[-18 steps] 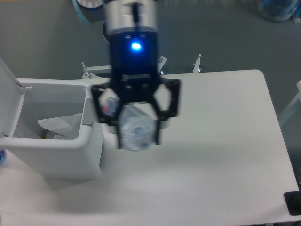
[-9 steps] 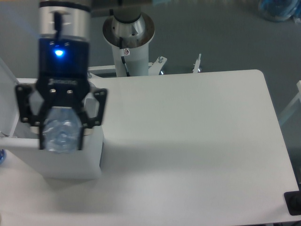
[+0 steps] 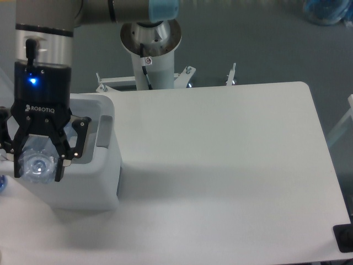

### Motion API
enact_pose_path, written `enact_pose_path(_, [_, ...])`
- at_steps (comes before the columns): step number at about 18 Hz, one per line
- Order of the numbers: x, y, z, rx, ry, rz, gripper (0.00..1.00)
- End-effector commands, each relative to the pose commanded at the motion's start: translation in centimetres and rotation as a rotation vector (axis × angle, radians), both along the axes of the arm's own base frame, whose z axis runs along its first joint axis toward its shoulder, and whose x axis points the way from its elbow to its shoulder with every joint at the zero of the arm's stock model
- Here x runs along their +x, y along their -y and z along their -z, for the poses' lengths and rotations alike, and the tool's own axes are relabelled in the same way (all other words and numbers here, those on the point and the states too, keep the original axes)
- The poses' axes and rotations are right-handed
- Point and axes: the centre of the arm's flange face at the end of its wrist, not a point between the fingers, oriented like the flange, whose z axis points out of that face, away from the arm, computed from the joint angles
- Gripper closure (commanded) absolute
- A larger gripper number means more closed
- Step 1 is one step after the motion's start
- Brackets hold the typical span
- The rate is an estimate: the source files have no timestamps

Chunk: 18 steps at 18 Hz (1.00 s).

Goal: Place the trash in the trash can
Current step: 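Lower the bottle into the bin and open the gripper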

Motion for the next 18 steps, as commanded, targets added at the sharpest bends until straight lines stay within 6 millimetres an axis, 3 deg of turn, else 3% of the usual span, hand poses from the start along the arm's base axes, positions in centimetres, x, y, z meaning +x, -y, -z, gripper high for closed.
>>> enact_pose_path(2, [0.1,0.0,0.3,-0.009,-0.011,0.013,0.38])
enact_pose_path(5, [0.7,0.1,0.0,-0.006,-0.013,0.022,0.08])
enact_pose_path(6, [0.7,0.2,0.0,-0.006,-0.013,0.022,0.02])
enact_pose_path(12, [1.2,1.3,-1.2,0.006,-0.015,0.010,0.00])
enact_pose_path(13, [0.4,1.6,-1.0,0.002,-0.020,0.005,0.00])
enact_pose_path(16, [-5.8,3.7,-2.3,0.022,-0.034,-0.097,0.00])
enact_pose_path(18, [-8.6,4.6,-2.7,0.021,-0.056,-0.126,0.00])
